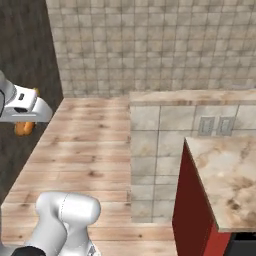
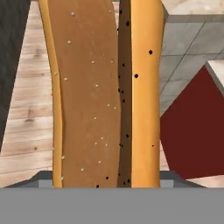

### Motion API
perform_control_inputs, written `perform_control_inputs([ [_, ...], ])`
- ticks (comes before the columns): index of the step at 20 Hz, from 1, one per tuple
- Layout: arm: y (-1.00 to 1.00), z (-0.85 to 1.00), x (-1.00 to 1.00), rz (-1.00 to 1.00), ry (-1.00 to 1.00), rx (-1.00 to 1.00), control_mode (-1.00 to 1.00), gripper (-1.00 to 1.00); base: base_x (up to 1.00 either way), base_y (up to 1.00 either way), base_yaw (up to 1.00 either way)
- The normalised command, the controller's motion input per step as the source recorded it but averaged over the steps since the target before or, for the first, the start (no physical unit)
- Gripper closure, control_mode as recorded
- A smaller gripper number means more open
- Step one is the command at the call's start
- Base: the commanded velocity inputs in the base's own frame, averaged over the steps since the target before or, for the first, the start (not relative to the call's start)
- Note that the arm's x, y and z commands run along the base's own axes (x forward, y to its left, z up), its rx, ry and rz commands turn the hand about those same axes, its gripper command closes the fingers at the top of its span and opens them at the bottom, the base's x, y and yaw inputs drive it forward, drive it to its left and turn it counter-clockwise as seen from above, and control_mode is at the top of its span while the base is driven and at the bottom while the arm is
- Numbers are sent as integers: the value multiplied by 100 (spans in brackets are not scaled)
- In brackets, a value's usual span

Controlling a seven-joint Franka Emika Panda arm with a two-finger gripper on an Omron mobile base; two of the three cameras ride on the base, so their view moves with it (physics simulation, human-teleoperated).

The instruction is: Move the hot dog bun to the plate on the dining table and place the condiment next to that plate. Then navigate to the fridge and take the sausage and place it on the plate as well.

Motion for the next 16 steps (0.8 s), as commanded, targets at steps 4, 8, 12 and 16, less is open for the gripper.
perform_control_inputs([
  [4, 0, 0, 0, 0, 0, 0, 100, 100, 59, 100, -54],
  [8, 0, 0, 0, 0, 0, 0, 100, 100, 64, 100, -54],
  [12, 0, 0, 0, 0, 0, 0, 100, 100, 71, 100, -53],
  [16, 0, 0, 0, 0, 0, 0, 100, 100, 74, 100, -52],
])
